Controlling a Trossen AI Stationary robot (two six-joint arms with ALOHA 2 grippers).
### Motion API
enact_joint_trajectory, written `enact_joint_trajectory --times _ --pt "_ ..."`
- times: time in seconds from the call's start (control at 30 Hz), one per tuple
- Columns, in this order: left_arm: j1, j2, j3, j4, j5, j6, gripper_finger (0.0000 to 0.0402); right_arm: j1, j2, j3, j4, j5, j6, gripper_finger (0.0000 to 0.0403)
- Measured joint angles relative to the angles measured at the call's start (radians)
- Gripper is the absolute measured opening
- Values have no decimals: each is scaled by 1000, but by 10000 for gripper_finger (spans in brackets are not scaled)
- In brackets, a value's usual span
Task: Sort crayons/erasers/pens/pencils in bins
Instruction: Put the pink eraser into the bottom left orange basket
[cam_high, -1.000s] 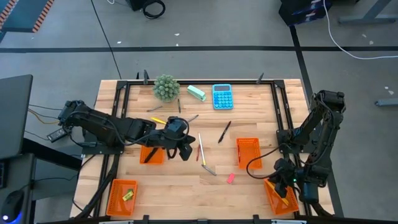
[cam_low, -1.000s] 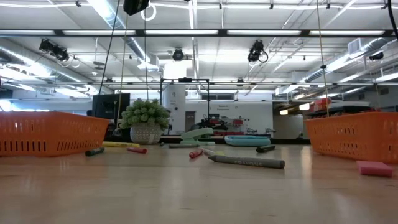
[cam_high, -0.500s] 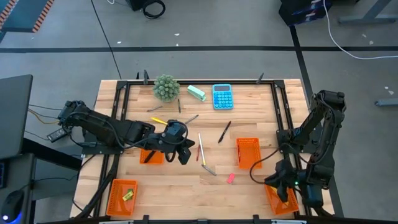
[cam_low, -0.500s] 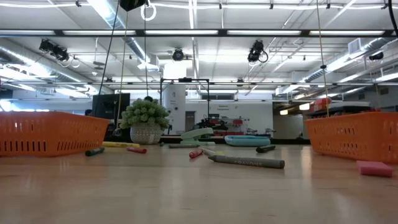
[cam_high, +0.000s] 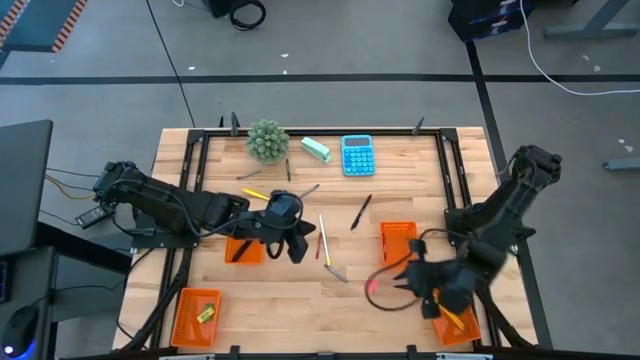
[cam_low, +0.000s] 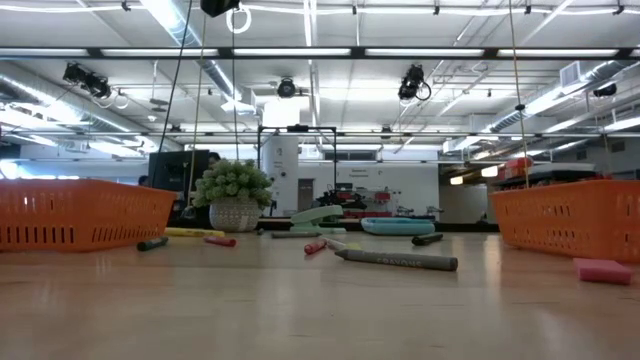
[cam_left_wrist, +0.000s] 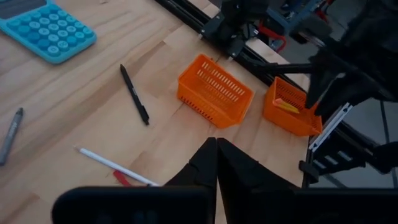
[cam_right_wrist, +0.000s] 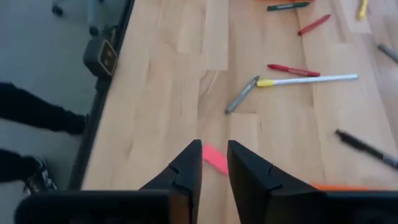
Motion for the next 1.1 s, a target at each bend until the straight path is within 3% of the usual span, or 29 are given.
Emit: enact_joint_trajectory --times 0.33,0.6,1.1 --pt "-19 -3 1 0 0 69 28 -281 7 -5 123 -288 -453 184" --pt "-26 0 1 4 0 65 11 -362 164 -7 149 -501 -666 196" --pt "-73 0 1 6 0 30 21 -363 450 -7 202 -540 -765 195"
